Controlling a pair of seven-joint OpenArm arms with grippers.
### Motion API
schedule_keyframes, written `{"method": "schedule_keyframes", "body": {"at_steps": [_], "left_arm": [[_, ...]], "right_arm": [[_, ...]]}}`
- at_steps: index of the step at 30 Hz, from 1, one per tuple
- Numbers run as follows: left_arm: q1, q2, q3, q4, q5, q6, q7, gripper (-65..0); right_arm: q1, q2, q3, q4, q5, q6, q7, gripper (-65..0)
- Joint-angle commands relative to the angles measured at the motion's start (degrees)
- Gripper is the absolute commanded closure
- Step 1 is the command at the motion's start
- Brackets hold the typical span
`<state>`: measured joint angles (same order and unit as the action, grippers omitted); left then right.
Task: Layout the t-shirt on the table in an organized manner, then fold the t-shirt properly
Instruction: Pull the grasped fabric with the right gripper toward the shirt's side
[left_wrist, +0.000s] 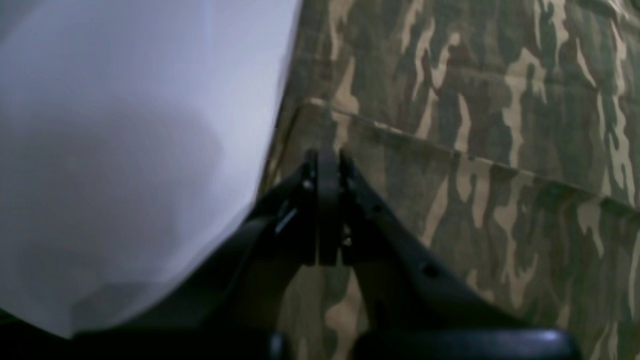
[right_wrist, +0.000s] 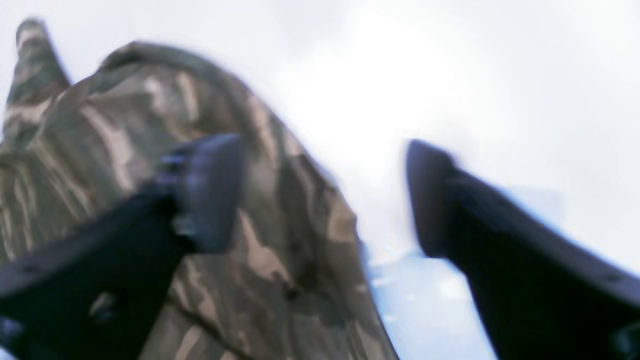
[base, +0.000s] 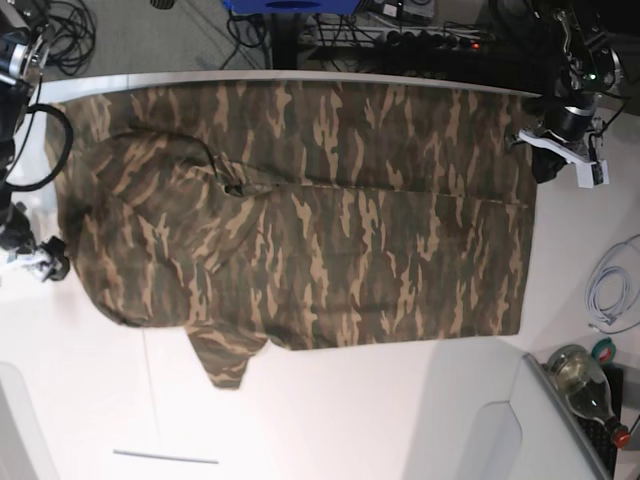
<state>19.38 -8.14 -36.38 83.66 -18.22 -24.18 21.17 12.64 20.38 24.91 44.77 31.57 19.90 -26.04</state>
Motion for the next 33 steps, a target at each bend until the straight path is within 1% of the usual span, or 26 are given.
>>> {"method": "schedule_keyframes", "body": {"at_steps": [1,3,5,7,8,10,12,13,16,17,18,20,21,24,26,28,30,33], "left_arm": [[0.1,-0.87,-0.32,0.87,-0.46,-0.21,-1.34,0.0],[0.1,-0.87,-0.32,0.87,-0.46,-0.21,-1.26,0.0],[0.1,-0.87,-0.32,0.87,-0.46,-0.21,-1.26,0.0],[0.01,-0.87,-0.32,0.87,-0.46,-0.21,-1.26,0.0],[-0.08,-0.96,-0.32,0.87,-0.46,-0.21,-1.26,0.0],[-0.26,-0.96,-0.32,0.87,-0.38,-0.21,-1.17,0.0],[-0.26,-0.96,-0.32,0.87,-0.38,-0.21,-1.17,0.0],[-0.26,-0.96,-0.32,0.78,-0.38,-0.21,-1.17,0.0],[-0.34,-0.96,-0.32,0.08,-0.38,-0.21,-1.17,0.0],[-0.43,-0.96,-0.32,-0.27,-0.38,-0.21,-1.17,0.0],[-0.43,-0.96,-0.32,-0.71,-0.38,-0.21,-1.17,0.0],[-0.43,-0.96,-0.32,-1.15,-0.38,-0.21,-1.26,0.0],[-0.43,-0.96,-0.32,-1.15,-0.38,-0.21,-1.26,0.0],[-0.43,-0.96,-0.32,-1.15,-0.38,-0.21,-1.26,0.0],[-0.43,-0.96,-0.32,-1.15,-0.38,-0.21,-1.17,0.0],[-0.52,-0.96,-0.32,-1.15,-0.38,-0.21,-1.17,0.0],[-0.52,-0.96,-0.32,-1.15,-0.38,-0.21,-1.17,0.0],[-0.52,-0.96,-0.32,-1.15,-0.38,-0.21,-1.17,0.0]], "right_arm": [[1.11,0.85,0.11,-0.07,0.82,0.71,1.56,-51.5],[0.85,0.5,-0.42,-1.39,0.82,0.89,2.35,-49.1],[0.67,0.5,-4.38,-1.39,0.82,1.33,2.44,-46.4],[0.67,0.41,-8.86,-1.39,0.91,2.82,2.79,-43.1],[0.67,0.41,-10.09,-1.39,1.0,3.0,3.49,-41.6],[0.85,0.32,-11.24,-1.83,1.0,2.56,4.55,-38.4],[0.85,-0.29,-11.24,-1.83,1.0,1.86,4.72,-33.5],[0.85,-0.47,-11.24,-1.83,1.0,1.86,4.9,-28.5],[0.67,-0.47,-11.15,-1.3,1.17,1.86,4.9,-7.2],[0.67,-0.47,-11.15,-0.95,1.17,1.86,4.9,-1.2],[0.41,-0.56,-11.15,-0.07,1.17,1.86,4.64,0.0],[-1.96,-0.82,-11.15,3.97,1.35,1.86,4.46,-1.4],[-3.19,-0.91,-11.15,6.87,1.44,1.86,4.2,-0.5],[-7.5,-2.49,-11.06,16.46,1.53,1.86,0.15,-0.2],[-10.58,-2.93,-11.06,23.67,1.61,1.86,-2.75,-0.2],[-13.22,-5.04,-10.53,30.0,1.61,1.42,-6.44,-0.2],[-16.47,-7.5,-6.58,36.68,1.53,-0.08,-10.4,-0.2],[-19.63,-11.55,-1.48,43.53,1.26,-0.43,-15.41,-0.2]]}}
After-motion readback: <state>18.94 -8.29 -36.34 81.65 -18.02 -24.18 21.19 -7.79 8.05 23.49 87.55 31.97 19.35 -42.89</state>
